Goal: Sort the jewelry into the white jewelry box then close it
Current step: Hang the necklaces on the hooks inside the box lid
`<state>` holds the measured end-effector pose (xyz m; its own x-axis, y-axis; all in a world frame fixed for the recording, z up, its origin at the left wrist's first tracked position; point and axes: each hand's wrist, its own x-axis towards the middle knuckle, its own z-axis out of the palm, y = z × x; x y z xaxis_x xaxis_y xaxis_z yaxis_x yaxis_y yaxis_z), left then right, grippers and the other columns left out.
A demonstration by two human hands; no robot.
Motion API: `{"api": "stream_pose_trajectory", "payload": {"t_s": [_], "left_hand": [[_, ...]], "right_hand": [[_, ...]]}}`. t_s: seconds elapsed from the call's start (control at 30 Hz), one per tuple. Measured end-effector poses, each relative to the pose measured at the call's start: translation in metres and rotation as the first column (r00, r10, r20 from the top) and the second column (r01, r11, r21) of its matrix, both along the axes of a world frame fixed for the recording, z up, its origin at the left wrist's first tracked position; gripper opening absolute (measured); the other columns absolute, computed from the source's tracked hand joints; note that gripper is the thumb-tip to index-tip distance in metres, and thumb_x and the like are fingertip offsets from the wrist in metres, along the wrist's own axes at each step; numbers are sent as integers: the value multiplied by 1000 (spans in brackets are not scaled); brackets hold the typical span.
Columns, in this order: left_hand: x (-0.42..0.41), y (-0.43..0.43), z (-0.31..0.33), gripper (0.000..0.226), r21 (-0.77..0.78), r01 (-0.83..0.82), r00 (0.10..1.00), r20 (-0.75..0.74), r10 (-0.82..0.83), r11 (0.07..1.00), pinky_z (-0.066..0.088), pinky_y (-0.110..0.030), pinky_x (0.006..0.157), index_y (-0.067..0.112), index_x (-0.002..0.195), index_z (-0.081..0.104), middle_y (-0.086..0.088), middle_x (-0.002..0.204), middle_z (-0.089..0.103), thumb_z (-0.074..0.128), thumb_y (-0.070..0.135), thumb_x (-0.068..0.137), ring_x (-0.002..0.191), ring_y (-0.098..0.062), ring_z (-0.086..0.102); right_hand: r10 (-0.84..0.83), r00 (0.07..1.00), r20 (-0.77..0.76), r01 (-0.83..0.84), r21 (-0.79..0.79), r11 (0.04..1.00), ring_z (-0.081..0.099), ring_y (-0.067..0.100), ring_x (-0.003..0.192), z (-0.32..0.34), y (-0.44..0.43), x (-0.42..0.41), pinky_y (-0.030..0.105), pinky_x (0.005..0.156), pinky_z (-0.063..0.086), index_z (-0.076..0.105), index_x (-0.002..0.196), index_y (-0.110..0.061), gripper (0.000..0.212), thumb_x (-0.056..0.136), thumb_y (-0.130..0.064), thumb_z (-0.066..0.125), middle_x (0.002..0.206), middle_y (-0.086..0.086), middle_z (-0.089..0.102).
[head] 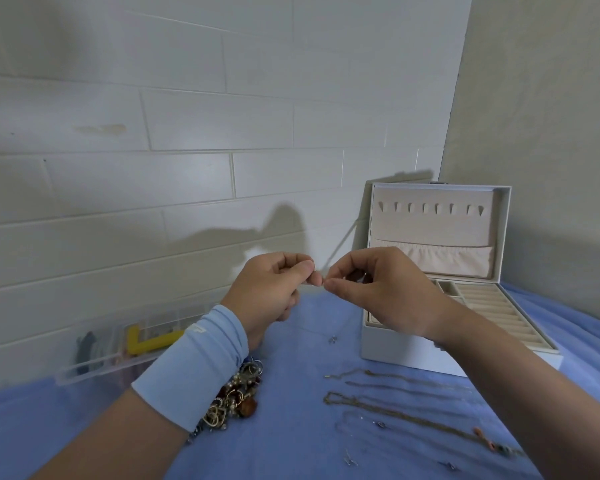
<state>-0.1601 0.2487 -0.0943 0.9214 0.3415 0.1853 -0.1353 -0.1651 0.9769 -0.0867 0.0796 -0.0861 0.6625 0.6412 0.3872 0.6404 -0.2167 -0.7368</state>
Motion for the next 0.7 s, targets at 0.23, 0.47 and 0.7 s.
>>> {"api": "stream_pose_trajectory", "payload": {"t_s": [0.23, 0.47, 0.7], "left_hand": [[-1, -2, -1, 9, 238, -117, 987, 136, 86, 964, 46, -22, 43, 13, 91, 69, 3, 72, 74, 62, 10, 93, 55, -10, 54], [-1, -4, -5, 10, 374, -240, 949, 283, 137, 896, 59, -26, 58, 17, 87, 69, 6, 70, 72, 65, 9, 91, 61, -15, 67], [2, -11, -3, 5, -270, -19, 994, 97, 47, 963, 61, -27, 67, 4, 94, 67, -9, 77, 75, 63, 7, 95, 66, -13, 68]], "right_hand": [[-25, 1000, 0, 25, -33, 999, 42, 9, 54, -5, 3, 3, 23, 54, 38, 76, 77, -23, 10, 87, -21, 78, 83, 23, 68], [-77, 995, 67, 78, -24, 997, 48, 1, 49, -10, 4, 5, 10, 52, 38, 76, 76, -21, 10, 85, -17, 78, 66, -4, 65], [-170, 918, 359, 121, 153, 981, 55, 17, 58, -19, 9, 8, 20, 58, 45, 75, 75, -19, 13, 80, -9, 81, 77, -13, 69]]}}
